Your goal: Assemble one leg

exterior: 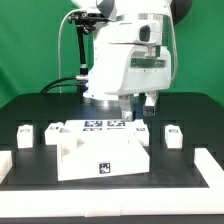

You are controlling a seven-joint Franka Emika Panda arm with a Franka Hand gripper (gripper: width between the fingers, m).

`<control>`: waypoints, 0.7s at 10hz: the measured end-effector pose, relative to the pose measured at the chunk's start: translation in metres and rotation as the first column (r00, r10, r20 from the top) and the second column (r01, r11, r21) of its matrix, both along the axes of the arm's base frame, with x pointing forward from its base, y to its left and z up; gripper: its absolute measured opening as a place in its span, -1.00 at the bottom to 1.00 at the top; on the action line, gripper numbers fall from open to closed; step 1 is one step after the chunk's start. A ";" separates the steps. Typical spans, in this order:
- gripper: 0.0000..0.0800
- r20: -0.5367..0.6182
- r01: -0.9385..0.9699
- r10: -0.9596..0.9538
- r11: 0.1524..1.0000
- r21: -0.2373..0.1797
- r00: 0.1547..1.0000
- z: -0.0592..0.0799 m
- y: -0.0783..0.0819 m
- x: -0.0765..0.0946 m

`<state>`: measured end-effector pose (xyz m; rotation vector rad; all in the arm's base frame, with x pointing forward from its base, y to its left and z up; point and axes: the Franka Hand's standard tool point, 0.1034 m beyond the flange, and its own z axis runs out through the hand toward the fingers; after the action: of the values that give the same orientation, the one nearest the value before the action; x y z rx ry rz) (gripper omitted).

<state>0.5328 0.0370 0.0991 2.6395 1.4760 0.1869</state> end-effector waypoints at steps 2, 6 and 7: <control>0.63 0.000 0.000 0.000 1.000 0.000 1.000 0.000 0.000 0.000; 0.63 -0.002 0.001 -0.001 1.000 0.001 1.000 -0.001 0.000 0.000; 0.63 -0.002 0.001 -0.001 1.000 0.001 1.000 -0.001 0.000 0.000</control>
Offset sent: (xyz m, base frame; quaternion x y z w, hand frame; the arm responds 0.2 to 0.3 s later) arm 0.0000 0.0000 0.0000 0.0000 0.0000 0.0000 1.0000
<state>0.5324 0.0372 0.0981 2.6420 1.4751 0.1849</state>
